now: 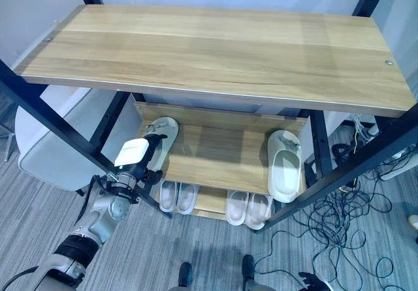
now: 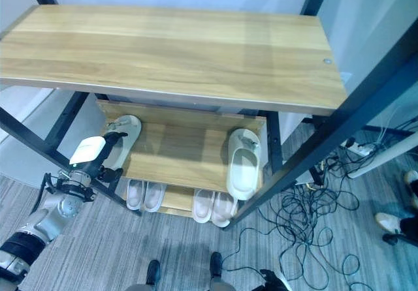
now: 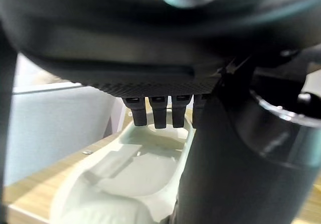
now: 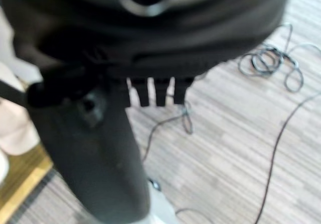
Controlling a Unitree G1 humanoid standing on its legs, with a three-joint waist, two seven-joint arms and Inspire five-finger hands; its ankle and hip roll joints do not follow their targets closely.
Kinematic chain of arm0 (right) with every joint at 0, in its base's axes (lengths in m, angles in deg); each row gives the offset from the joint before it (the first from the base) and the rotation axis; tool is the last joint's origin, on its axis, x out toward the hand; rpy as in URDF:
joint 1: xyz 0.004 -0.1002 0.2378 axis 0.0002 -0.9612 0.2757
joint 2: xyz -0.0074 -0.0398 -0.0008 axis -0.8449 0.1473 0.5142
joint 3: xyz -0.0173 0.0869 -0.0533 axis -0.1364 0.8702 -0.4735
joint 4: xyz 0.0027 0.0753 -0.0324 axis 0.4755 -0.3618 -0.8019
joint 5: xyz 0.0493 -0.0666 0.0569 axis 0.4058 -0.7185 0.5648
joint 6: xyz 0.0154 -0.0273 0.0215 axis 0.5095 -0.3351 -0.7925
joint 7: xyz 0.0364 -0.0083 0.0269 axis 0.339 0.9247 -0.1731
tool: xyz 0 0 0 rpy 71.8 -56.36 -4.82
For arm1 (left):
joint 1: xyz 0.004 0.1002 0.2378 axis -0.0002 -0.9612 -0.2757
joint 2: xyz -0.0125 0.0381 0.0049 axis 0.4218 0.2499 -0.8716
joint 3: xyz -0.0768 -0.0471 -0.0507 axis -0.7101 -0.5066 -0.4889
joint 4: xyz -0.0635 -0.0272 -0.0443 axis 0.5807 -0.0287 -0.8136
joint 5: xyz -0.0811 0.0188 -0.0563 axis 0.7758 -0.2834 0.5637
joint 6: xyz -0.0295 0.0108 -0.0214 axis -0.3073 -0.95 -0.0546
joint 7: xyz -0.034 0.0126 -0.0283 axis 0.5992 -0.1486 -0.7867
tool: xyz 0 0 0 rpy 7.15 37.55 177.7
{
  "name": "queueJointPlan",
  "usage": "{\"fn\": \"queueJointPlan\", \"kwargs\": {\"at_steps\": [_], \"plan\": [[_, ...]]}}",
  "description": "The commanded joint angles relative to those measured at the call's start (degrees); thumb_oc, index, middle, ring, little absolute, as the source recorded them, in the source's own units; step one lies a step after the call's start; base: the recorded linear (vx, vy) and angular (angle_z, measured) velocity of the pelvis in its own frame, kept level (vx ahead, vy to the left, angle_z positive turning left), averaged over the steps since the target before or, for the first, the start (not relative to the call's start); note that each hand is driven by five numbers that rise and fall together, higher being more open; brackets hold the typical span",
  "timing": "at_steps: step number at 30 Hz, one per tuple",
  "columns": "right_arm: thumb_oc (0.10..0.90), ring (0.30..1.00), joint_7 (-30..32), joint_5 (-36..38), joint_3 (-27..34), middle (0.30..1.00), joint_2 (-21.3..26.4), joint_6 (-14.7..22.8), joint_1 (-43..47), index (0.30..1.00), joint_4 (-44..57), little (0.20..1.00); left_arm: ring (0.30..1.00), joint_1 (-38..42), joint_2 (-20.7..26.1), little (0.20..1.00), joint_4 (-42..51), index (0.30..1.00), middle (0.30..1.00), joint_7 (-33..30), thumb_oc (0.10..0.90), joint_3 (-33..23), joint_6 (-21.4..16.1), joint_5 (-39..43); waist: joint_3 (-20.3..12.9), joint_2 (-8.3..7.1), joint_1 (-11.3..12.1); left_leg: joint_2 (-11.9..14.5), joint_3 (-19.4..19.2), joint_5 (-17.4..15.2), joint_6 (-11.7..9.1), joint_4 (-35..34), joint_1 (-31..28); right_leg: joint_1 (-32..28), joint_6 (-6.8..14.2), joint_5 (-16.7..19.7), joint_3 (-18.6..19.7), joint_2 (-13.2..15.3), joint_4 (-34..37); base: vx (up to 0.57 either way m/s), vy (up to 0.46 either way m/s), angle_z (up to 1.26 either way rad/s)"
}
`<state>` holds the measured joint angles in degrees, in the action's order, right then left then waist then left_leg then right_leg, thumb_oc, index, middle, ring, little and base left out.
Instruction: Arrange the slippers neatly on the shoe rack.
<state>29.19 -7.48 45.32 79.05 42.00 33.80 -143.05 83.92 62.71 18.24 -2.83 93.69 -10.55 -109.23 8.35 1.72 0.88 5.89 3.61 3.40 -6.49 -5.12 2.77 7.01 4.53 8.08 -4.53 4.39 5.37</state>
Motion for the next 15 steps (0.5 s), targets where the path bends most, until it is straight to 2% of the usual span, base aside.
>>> {"fn": "queueJointPlan", "kwargs": {"at_steps": [1, 6, 10, 15], "plan": [[0.800, 0.900, 2.4, 0.2, -2.0, 0.900, 3.1, 0.9, 0.1, 0.900, 0.4, 0.900, 0.900, 10.1, 2.6, 0.900, -0.3, 0.900, 0.900, -6.1, 0.800, -2.8, -0.1, -1.9, -1.5, -1.85, -0.1, -3.4, 0.2, -1.5, 1.2, 0.1, 3.5, 2.8, 4.3, -5.8, 0.4, 1.8, -6.5, 0.00, 0.000, 0.00], [0.800, 0.900, 2.5, 0.0, -1.9, 0.900, 3.2, 1.0, -0.1, 0.900, 0.5, 0.900, 0.900, 8.7, 2.8, 0.900, 1.6, 0.900, 0.900, -6.7, 0.800, -5.2, -1.0, -0.6, -1.6, -2.10, 0.1, -3.5, 0.0, -1.8, 1.3, 0.1, 3.0, 2.4, 4.2, -6.0, 0.7, 1.7, -6.4, 0.00, 0.000, 0.00], [0.800, 0.900, 2.1, -0.2, -1.8, 0.900, 3.0, 0.8, -0.4, 0.900, 0.5, 0.900, 0.900, 5.2, 1.9, 0.900, 5.3, 0.900, 0.900, -5.9, 0.800, -8.8, -3.1, 4.8, -2.0, -2.22, 0.3, -3.6, -0.2, -2.3, 1.4, 0.1, 1.9, 1.3, 4.1, -6.2, 0.8, 1.8, -5.9, 0.03, 0.001, -0.01], [0.800, 0.900, 1.9, -0.4, -1.6, 0.900, 2.4, 0.5, -0.3, 0.900, 0.4, 0.900, 0.900, 2.6, 1.3, 0.900, 9.6, 0.900, 0.900, -5.3, 0.800, -11.4, -4.2, 7.2, -2.0, -2.24, 0.6, -3.7, -0.3, -2.8, 1.4, 0.1, 0.8, 0.2, 4.0, -6.3, 0.8, 1.9, -5.5, 0.00, 0.000, 0.00]]}}
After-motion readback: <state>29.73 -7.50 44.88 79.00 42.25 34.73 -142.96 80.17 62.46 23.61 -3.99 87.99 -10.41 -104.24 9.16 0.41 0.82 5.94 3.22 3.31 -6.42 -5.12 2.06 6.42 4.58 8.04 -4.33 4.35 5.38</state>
